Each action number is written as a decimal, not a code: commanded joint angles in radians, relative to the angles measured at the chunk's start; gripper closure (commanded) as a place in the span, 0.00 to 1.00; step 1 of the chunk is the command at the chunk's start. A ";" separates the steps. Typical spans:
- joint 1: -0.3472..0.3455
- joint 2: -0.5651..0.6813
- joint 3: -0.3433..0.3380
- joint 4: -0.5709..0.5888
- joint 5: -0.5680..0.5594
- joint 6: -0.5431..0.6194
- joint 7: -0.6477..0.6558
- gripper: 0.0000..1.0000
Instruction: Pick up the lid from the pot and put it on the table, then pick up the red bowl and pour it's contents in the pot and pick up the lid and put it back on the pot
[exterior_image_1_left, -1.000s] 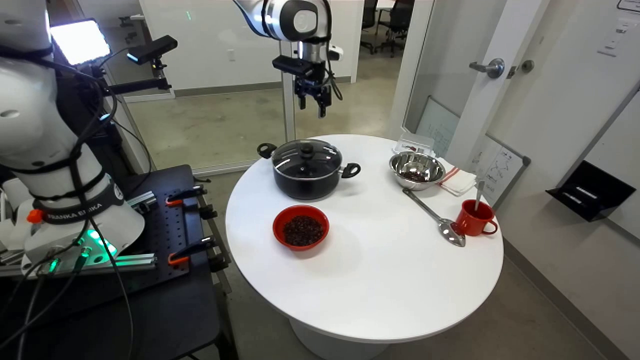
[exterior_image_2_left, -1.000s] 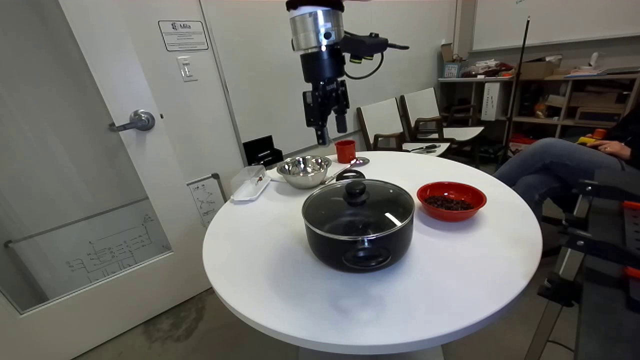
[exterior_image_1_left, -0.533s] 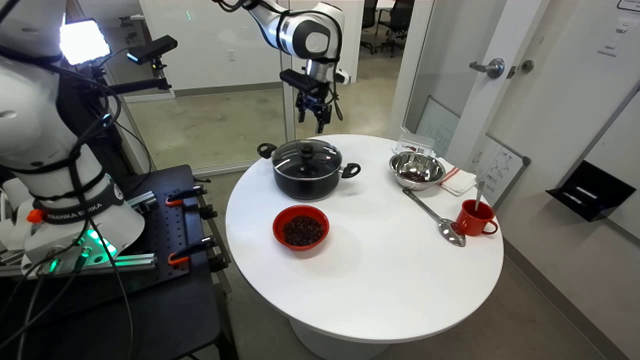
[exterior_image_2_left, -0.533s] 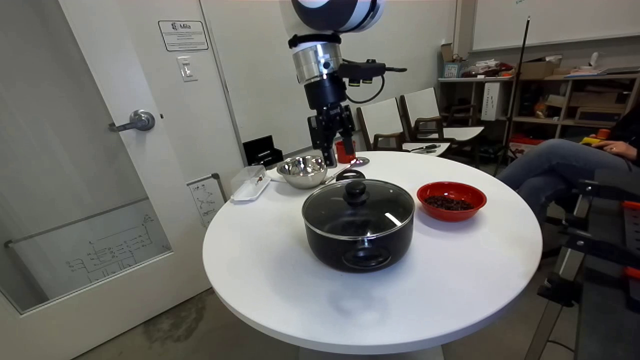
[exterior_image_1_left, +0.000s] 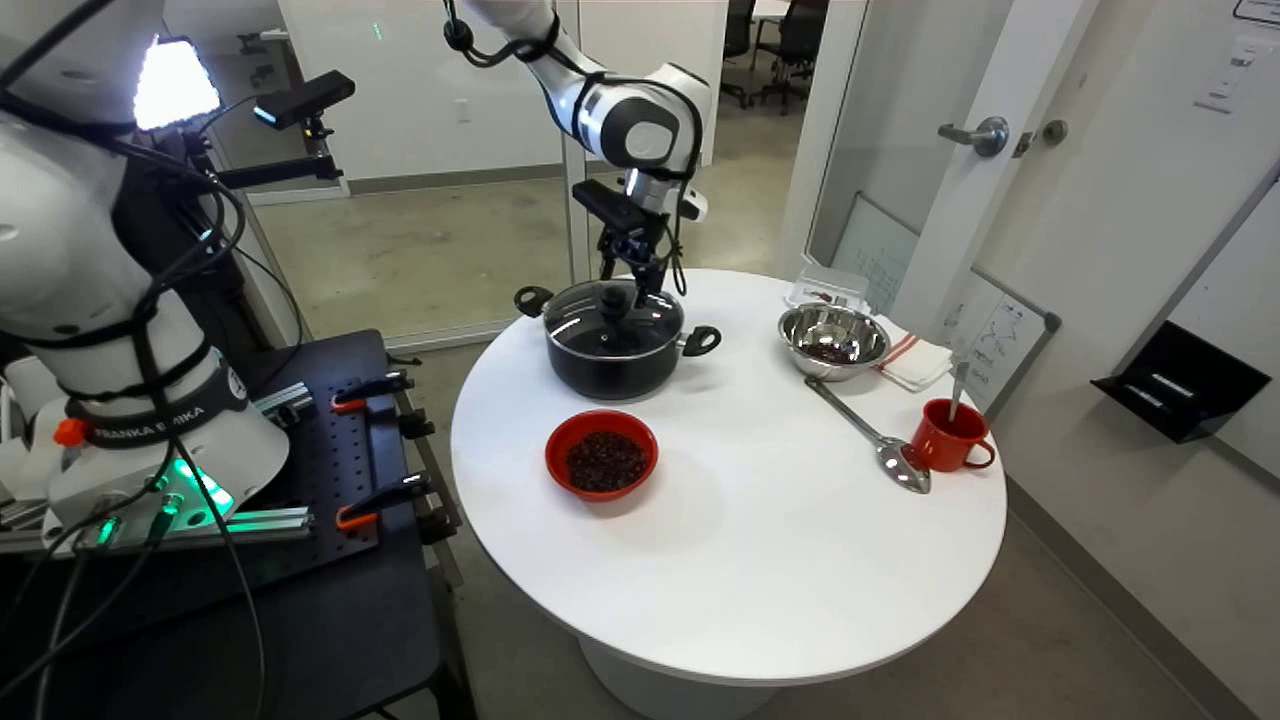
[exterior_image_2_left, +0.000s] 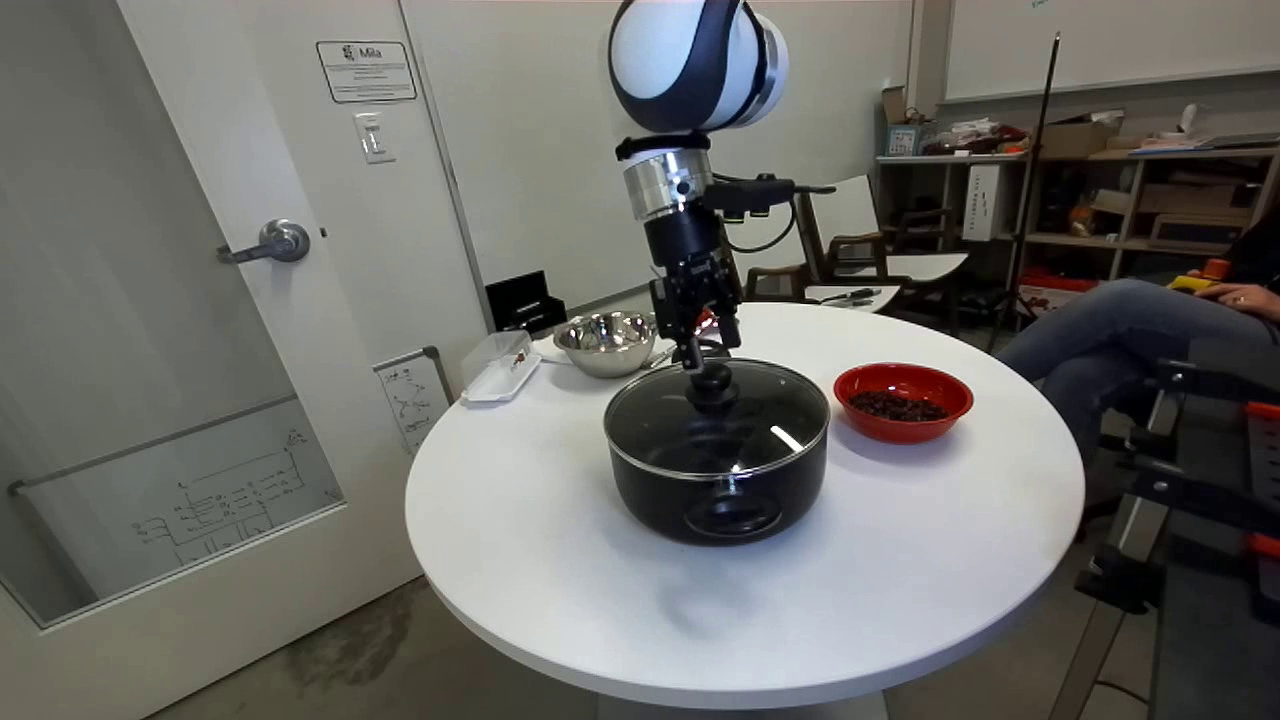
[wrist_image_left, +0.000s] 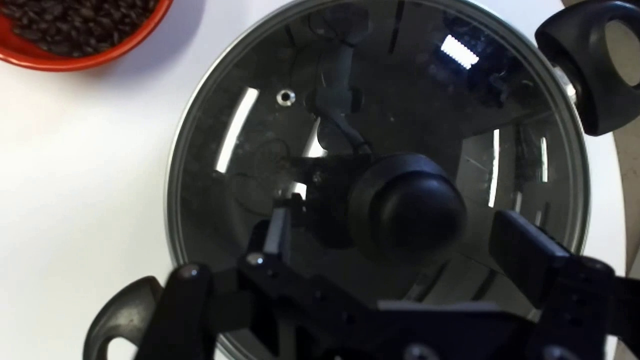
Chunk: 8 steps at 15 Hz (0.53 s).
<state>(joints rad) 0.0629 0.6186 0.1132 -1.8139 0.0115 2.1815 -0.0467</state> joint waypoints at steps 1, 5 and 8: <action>0.003 0.030 0.000 0.049 0.002 0.001 -0.044 0.00; 0.010 0.064 0.022 0.116 0.000 -0.041 -0.111 0.00; 0.019 0.096 0.032 0.167 0.004 -0.112 -0.130 0.00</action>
<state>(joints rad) 0.0733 0.6604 0.1368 -1.7323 0.0103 2.1507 -0.1407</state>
